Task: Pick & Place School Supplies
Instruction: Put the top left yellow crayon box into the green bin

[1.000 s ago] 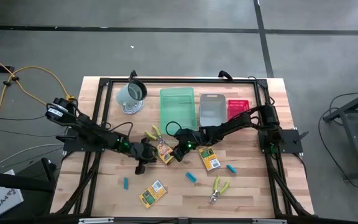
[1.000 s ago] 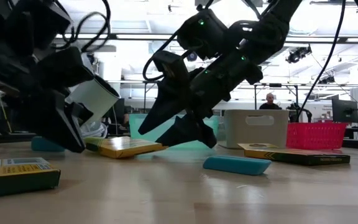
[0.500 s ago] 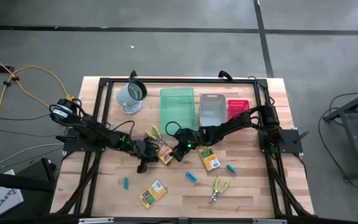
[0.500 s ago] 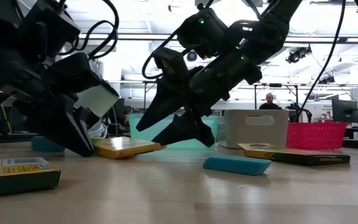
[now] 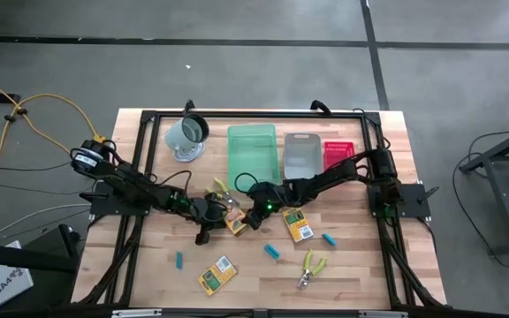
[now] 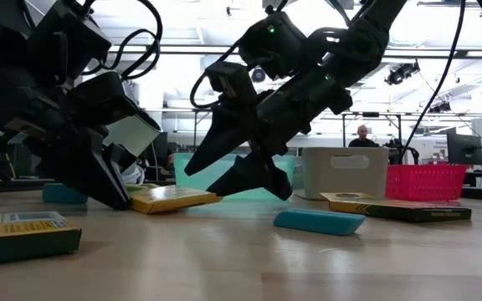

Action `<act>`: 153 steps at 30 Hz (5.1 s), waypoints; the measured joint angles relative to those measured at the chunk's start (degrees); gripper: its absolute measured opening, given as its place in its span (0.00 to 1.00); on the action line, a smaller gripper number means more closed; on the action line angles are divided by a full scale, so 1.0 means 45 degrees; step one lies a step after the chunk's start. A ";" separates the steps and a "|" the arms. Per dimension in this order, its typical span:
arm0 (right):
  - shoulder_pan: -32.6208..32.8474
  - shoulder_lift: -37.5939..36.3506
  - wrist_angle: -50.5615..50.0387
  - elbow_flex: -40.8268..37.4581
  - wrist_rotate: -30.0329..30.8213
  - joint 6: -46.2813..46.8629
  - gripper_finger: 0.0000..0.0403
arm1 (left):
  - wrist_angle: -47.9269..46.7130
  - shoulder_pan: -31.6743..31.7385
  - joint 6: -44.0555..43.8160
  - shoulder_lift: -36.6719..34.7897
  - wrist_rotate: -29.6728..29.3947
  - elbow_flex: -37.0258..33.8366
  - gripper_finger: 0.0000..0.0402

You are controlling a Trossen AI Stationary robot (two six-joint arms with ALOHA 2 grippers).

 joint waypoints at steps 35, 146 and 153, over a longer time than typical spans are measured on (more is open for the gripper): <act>-0.0089 0.0588 0.0741 0.0471 -0.0738 0.0198 0.45 | 0.0111 0.0000 0.0172 0.0015 -0.0070 -0.0034 0.09; 0.0708 -0.1460 -0.4371 0.0549 0.0314 0.1942 0.23 | -0.5103 -0.3589 0.2786 -0.1841 -0.4321 0.1967 0.09; 0.0709 -0.1438 -0.4392 0.0544 0.0652 0.2522 0.37 | -0.5183 -0.3575 0.3429 -0.1836 -0.4321 0.1967 0.09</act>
